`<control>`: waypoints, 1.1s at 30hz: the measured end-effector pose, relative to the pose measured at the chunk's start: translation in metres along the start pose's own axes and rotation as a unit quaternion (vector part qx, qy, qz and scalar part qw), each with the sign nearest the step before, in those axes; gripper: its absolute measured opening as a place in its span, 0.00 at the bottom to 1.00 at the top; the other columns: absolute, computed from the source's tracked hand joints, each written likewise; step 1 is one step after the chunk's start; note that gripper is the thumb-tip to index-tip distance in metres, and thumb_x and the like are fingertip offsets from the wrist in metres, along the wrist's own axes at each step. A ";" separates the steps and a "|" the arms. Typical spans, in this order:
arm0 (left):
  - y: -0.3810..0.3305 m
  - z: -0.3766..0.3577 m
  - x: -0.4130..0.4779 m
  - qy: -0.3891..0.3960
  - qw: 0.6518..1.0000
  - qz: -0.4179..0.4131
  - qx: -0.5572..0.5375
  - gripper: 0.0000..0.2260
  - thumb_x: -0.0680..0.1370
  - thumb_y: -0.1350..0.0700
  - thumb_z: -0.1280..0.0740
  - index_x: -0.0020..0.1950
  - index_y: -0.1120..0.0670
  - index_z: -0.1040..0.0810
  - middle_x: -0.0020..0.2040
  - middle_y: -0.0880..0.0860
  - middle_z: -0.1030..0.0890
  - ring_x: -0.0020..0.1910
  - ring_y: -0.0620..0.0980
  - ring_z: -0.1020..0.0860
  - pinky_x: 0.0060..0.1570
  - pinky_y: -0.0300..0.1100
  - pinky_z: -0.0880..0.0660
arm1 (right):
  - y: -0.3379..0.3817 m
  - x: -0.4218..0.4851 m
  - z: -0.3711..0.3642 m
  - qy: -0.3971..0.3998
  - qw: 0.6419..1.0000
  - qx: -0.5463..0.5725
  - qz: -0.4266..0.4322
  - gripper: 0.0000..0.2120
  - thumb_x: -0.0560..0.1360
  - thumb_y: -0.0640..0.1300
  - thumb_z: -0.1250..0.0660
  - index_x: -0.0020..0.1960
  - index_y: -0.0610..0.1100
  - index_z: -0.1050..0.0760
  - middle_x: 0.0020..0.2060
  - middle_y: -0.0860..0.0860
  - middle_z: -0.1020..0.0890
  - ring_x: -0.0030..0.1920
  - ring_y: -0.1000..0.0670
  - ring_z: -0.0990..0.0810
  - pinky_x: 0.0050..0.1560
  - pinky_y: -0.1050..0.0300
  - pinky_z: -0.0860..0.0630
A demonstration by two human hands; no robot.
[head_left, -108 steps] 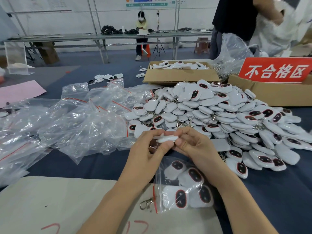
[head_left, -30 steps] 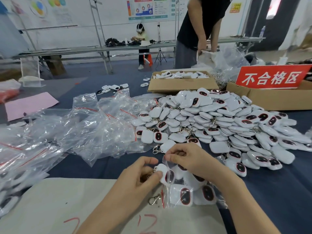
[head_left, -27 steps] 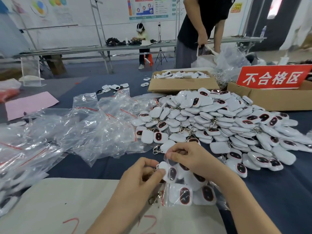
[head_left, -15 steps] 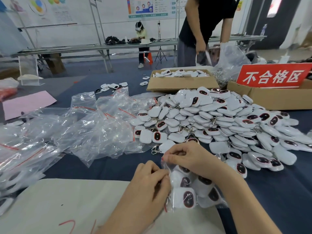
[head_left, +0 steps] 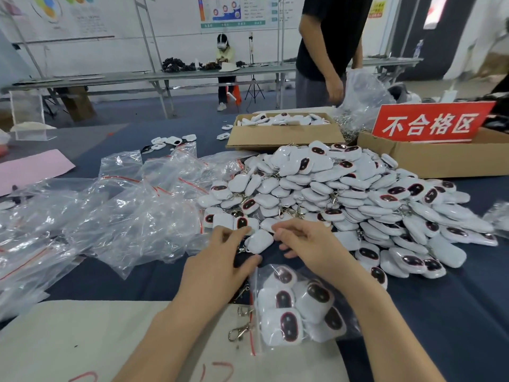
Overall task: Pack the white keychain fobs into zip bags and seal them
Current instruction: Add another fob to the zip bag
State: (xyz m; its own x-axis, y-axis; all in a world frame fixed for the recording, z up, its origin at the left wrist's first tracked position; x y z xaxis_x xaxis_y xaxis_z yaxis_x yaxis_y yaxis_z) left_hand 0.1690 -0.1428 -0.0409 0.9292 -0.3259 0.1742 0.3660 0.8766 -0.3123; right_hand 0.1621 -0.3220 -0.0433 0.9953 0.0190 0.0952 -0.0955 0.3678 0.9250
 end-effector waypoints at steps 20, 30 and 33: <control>-0.014 -0.004 0.007 0.018 0.873 -0.010 -0.487 0.07 0.83 0.46 0.37 0.56 0.39 0.20 0.42 0.51 0.15 0.38 0.50 0.16 0.37 0.35 0.24 | 0.009 -0.002 -0.009 0.048 0.991 0.122 -0.011 0.10 0.78 0.41 0.31 0.52 0.55 0.16 0.41 0.46 0.13 0.40 0.53 0.17 0.44 0.63 0.19; -0.016 -0.001 0.005 0.009 0.879 -0.021 -0.476 0.06 0.82 0.52 0.34 0.52 0.43 0.18 0.44 0.51 0.16 0.46 0.57 0.19 0.48 0.51 0.21 | 0.013 -0.006 -0.008 0.029 0.986 0.163 -0.015 0.11 0.72 0.42 0.27 0.54 0.51 0.16 0.39 0.46 0.13 0.39 0.51 0.16 0.42 0.63 0.19; -0.015 0.001 0.005 0.000 0.873 -0.017 -0.488 0.05 0.82 0.51 0.34 0.47 0.44 0.20 0.40 0.51 0.18 0.44 0.59 0.20 0.41 0.42 0.24 | 0.017 -0.008 -0.011 0.046 0.984 0.173 -0.003 0.15 0.68 0.46 0.26 0.54 0.55 0.16 0.44 0.48 0.13 0.40 0.53 0.16 0.43 0.64 0.19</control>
State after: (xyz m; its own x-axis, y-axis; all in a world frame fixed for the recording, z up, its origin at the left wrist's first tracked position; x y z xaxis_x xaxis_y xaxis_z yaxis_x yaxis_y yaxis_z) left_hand 0.1677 -0.1573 -0.0348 0.9167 -0.3457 0.2002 0.2640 0.1480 -0.9531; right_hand 0.1529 -0.3057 -0.0329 0.9917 0.1077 0.0698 -0.0735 0.0302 0.9968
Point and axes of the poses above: each hand's wrist, its own x-axis towards the middle knuckle, its own z-axis out of the back of the hand, y = z × x, the point moved 8 cm from there along x, towards the middle knuckle
